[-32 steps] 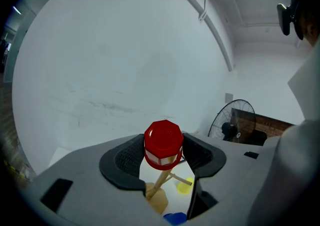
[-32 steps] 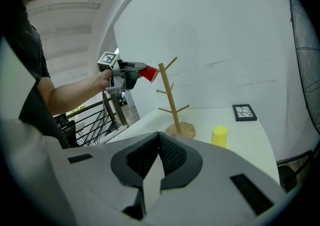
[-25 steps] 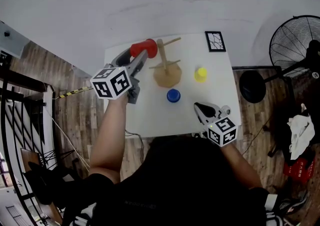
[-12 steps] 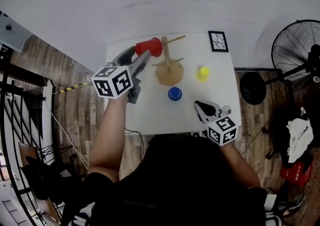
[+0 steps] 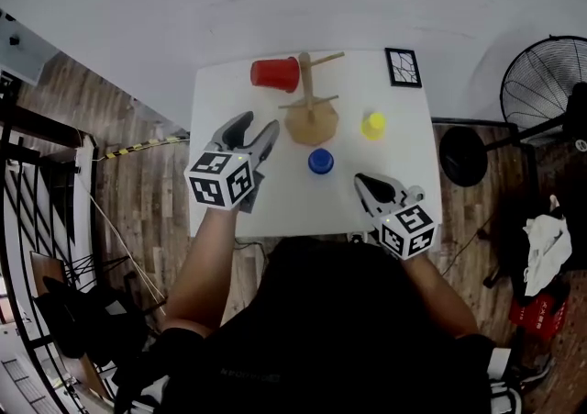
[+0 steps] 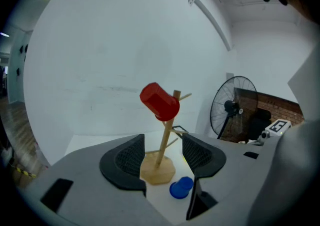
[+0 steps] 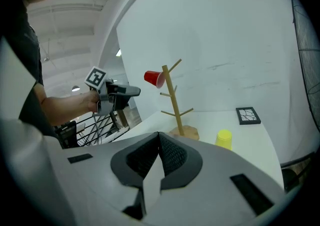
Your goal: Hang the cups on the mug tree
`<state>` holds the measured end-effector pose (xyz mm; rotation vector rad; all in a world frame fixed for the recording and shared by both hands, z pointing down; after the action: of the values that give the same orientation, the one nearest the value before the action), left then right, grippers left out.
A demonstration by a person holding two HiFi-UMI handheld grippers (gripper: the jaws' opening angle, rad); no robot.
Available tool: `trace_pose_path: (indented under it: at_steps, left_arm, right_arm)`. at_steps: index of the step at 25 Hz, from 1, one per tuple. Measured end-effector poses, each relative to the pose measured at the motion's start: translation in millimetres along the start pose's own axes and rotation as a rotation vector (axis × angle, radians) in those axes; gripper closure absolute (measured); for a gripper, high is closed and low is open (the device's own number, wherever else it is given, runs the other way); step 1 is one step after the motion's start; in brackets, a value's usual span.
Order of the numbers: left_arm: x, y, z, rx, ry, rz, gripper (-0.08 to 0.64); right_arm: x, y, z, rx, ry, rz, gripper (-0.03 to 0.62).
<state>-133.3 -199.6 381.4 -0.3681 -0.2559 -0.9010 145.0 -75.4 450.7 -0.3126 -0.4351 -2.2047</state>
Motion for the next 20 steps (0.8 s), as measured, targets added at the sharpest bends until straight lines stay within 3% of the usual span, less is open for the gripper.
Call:
trace_pose_path:
  at_steps: [6, 13, 20]
  left_arm:
    - [5.3, 29.7, 59.6, 0.095, -0.137, 0.005, 0.350]
    - [16.0, 57.7, 106.0, 0.179, -0.232, -0.005, 0.533]
    - [32.7, 72.9, 123.8, 0.203, -0.270, -0.001, 0.541]
  right_arm:
    - [3.7, 4.1, -5.4, 0.001, 0.001, -0.004, 0.586]
    - [2.7, 10.8, -4.0, 0.001, -0.011, -0.007, 0.586]
    - [-1.9, 20.5, -6.9, -0.020, -0.007, -0.001, 0.586]
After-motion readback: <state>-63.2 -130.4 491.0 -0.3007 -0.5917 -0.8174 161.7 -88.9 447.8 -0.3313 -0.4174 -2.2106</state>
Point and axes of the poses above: the fingertips, and each gripper's own axes: x forward along the fingers, y to its right, z out of its underside, the point moved 9 cm from there along -x, backward along the fingers, and after that the axes turned 2 degrees about -x, right-handed, at the moved point
